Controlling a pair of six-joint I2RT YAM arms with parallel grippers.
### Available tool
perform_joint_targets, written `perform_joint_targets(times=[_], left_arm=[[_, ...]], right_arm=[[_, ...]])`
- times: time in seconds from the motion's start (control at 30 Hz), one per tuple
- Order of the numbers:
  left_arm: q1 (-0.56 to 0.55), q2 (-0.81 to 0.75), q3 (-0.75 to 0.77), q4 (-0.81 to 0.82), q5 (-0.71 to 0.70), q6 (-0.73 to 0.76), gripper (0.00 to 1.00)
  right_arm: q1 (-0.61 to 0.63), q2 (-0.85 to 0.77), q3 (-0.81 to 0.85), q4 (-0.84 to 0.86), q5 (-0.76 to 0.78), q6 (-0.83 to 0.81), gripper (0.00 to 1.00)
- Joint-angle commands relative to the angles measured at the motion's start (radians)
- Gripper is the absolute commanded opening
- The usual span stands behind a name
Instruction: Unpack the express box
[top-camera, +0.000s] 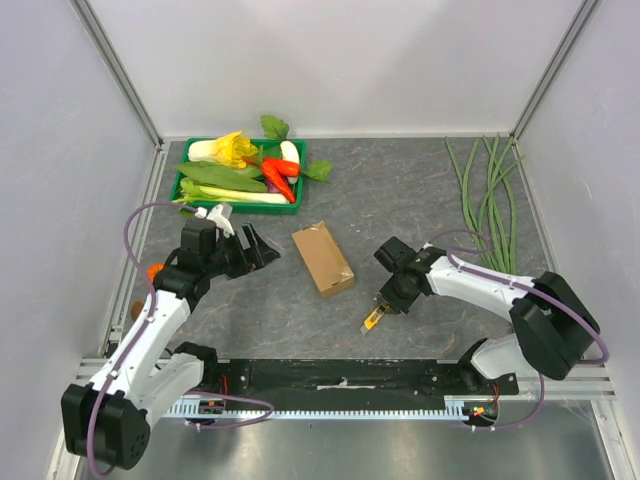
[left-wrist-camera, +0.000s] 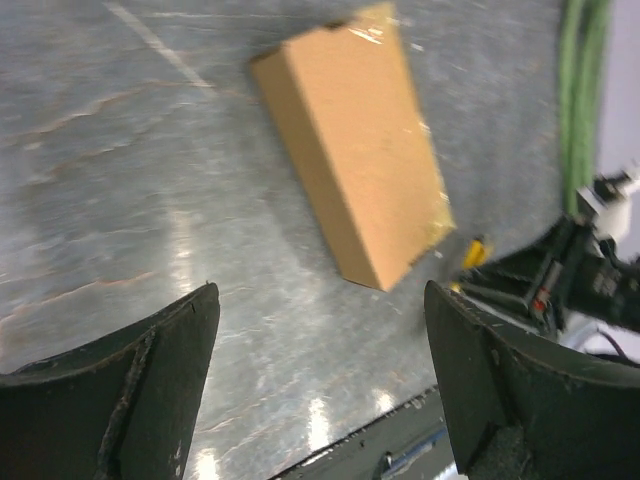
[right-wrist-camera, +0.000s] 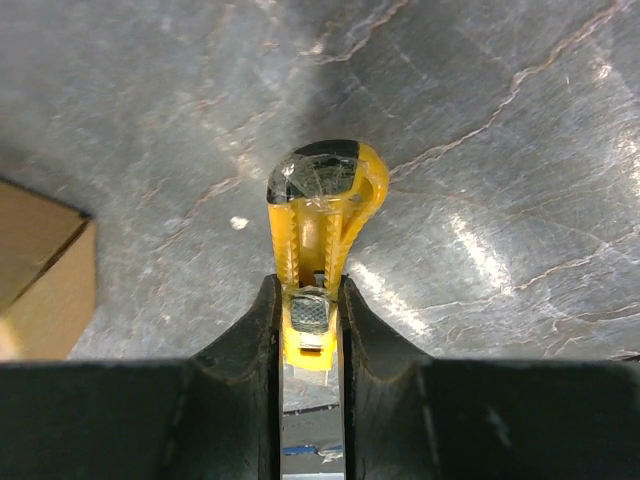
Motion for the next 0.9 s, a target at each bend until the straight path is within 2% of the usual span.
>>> perform_joint_targets(times=[0.0, 0.2, 0.23, 0.37, 0.57, 0.7, 0.87], left_arm=[[-0.081, -0.056, -0.048, 0.165, 0.174, -0.049, 0.88], [-0.291, -0.044, -0.101, 0.399, 0.190, -0.132, 0.88], [-0.311, -0.032, -0.104, 0.463, 0.193, -0.155, 0.89], [-0.409, 0.077, -0.092, 0.554, 0.198, -0.185, 0.89], [-0.538, 0.204, -0.019, 0.587, 0.146, -0.187, 0.91], [-0.578, 0.264, 0.031, 0.602, 0.103, -0.182, 0.91], [-0.590, 0.332, 0.068, 0.613, 0.089, -0.184, 0.79]], right_arm=[[0.002, -0.103, 0.059, -0.003, 0.076, -0.027, 0.05], [0.002, -0.179, 0.146, 0.001, 0.076, -0.054, 0.00], [0.002, -0.188, 0.158, 0.005, 0.076, -0.056, 0.00], [0.002, -0.208, 0.230, 0.018, 0.071, -0.067, 0.00], [0.002, -0.226, 0.267, 0.063, 0.033, -0.065, 0.00], [0.002, -0.238, 0.273, 0.078, 0.016, -0.064, 0.00], [0.002, -0.249, 0.270, 0.097, 0.003, -0.071, 0.00]])
